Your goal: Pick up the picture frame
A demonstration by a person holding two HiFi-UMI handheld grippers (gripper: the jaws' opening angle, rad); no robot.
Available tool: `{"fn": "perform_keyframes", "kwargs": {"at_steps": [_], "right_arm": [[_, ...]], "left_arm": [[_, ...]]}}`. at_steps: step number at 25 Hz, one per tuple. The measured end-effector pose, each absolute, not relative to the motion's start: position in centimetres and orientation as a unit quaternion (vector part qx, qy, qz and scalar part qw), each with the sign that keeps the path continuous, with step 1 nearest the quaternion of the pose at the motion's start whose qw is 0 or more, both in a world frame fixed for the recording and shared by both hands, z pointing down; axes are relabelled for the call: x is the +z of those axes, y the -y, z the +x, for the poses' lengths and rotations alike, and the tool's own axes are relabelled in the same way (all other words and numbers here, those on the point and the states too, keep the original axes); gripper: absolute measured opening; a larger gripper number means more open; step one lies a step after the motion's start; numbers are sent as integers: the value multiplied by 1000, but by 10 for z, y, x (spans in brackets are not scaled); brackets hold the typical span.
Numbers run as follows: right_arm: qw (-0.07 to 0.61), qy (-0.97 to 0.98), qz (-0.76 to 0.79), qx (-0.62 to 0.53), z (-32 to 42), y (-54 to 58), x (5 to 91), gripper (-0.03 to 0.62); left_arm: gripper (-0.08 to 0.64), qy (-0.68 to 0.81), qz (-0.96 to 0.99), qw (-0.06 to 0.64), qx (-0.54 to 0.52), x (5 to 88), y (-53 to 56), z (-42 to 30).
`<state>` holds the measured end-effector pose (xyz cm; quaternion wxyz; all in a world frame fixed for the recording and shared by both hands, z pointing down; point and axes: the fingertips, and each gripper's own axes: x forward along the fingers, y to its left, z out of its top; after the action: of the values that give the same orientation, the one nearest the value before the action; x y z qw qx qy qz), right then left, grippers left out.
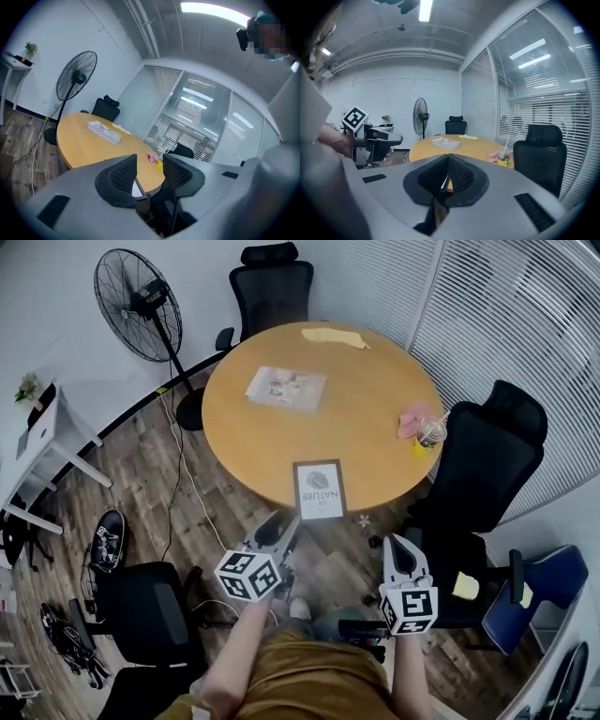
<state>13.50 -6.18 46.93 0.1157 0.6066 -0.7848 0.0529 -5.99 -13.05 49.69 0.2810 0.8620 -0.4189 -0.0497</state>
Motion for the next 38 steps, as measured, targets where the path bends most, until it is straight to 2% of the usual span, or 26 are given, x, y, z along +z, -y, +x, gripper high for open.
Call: {"fn": "perform_keyframes", "kwargs": {"at_steps": [23,38], "right_arm": [[150,789,586,109,142,116,522,12],[202,805,534,160,137,156,591,12]], "left_arm": [[184,418,842,340,15,565,169,-55],[196,435,782,437,92,657,185,-55]]}}
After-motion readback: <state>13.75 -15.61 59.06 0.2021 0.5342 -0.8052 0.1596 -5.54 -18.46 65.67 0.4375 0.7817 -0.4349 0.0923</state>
